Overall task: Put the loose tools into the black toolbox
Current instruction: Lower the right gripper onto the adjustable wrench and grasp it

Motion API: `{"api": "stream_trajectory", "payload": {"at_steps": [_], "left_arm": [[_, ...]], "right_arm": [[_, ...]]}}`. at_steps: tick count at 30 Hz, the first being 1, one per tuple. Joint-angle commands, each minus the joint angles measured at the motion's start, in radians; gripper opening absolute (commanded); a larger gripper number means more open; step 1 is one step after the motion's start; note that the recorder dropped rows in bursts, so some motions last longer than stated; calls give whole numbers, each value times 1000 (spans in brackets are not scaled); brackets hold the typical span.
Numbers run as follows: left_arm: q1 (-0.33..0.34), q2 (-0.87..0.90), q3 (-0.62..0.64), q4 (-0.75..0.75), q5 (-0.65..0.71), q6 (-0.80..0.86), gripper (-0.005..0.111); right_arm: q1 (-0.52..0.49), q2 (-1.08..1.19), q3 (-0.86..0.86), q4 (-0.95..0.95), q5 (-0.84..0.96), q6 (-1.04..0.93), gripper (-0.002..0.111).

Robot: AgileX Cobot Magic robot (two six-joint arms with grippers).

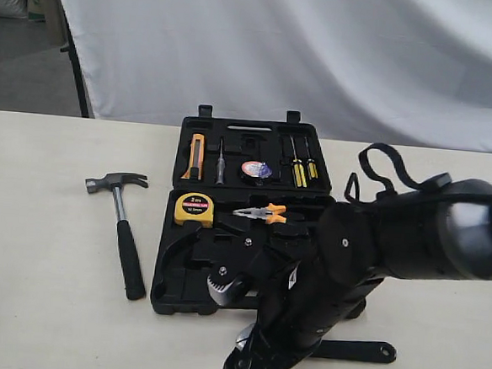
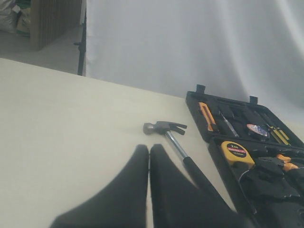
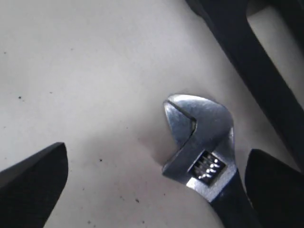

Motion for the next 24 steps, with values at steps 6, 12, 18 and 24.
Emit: {"api": "stream_trajectory", "payload": {"at_steps": [6,12,18,24], "left_arm": [[25,-3,-3,4,-7,-5,1],[25,-3,-3,4,-7,-5,1],[25,-3,-3,4,-7,-5,1],[25,-3,-3,4,-7,-5,1]], "right_arm": [[-1,71,0,-11,-77,-30,84],[-1,71,0,9,-32,-30,36],[16,63,0,66,-4,-30,-1],[83,44,-9,81,-13,-30,0]]}}
